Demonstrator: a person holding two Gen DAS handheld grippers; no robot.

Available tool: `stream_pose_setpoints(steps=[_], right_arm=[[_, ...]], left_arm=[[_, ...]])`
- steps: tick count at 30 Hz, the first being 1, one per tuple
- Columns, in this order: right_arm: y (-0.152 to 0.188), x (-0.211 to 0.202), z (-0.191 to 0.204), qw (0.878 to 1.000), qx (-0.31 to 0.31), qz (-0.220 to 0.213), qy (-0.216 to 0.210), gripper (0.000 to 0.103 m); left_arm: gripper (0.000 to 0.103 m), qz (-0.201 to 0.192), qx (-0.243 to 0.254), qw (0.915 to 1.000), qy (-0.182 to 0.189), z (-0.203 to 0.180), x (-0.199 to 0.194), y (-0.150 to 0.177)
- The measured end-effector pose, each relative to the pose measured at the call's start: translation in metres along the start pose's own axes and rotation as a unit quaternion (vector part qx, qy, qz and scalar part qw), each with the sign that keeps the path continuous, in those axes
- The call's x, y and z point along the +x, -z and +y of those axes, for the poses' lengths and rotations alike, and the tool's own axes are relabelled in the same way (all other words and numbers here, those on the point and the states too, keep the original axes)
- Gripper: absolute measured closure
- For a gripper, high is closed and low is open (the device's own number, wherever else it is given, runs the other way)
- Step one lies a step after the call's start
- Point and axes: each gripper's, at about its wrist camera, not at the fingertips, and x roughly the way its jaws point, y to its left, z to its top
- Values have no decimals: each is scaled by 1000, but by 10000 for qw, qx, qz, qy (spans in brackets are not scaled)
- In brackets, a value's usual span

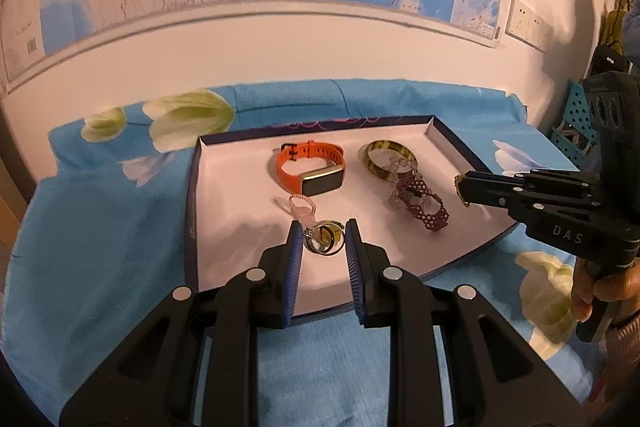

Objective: Organize jewelry

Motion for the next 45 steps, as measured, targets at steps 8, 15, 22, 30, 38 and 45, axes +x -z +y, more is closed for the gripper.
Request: stream_pose_setpoints(steps=[8,15,22,30,38,45], right_arm=[[2,24,-5,9993,16,317,171,98],[4,34,-7,9987,44,419,301,96],[5,35,-9,9985,112,379,372,82],[9,-2,1,9990,118,-149,394,46],[27,-60,29,9935,3,-962,609,10],[46,-106,57,9824,-140,-1615,927,7]], left_arm=[[81,369,-124,9992,-10,6,30,5],[80,506,-206,9985,-27,9,42,8],[68,532,-180,9984,-110,7,44,11],[38,-105,-145,9996,-237,3,1,10],[5,-912,-132,9939,-602,-4,-67,22],[5,-1483,-251,9851,-837,-9,-124,40]])
